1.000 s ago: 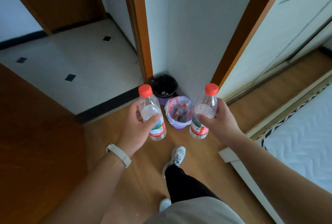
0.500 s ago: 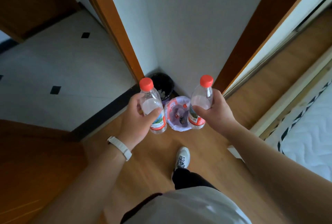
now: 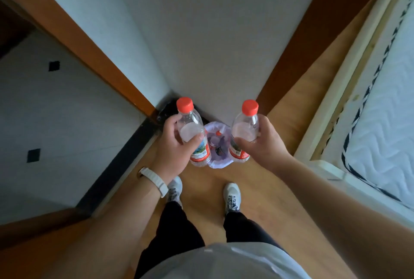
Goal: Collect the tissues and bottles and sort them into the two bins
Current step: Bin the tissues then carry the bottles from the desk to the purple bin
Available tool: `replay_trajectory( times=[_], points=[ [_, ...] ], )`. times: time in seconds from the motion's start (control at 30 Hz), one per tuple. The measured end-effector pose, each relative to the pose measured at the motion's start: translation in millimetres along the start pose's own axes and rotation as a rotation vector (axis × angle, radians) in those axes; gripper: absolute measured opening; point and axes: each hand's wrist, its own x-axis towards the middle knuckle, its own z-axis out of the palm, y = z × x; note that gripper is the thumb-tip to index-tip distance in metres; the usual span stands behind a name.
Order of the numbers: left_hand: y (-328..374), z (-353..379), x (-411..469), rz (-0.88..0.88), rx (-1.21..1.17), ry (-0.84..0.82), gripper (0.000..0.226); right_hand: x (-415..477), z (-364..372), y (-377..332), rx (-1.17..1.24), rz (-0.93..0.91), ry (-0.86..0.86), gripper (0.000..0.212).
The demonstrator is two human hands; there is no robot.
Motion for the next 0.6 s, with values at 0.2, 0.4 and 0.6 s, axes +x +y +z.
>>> replay_trajectory(
  times=[0.2,0.4,0.6],
  points=[
    [-41.8,-8.3,61.2,-0.027,0.057,-0.167,0.066,13.9,43.2,12.5,-0.035,0.101,0.079,0.058],
    [-95.4,-19.0,120.1,-0.045,0.104,-0.277,0.06,43.3,102.3,41.1,-0.056,0.243,0.142,0.072],
    [-179.8,-8.9,173.9,-0.067,0.132,-0.313,0.062,89.8,161.4,97.3,0.022,0.374,0.212,0.071]
  ],
)
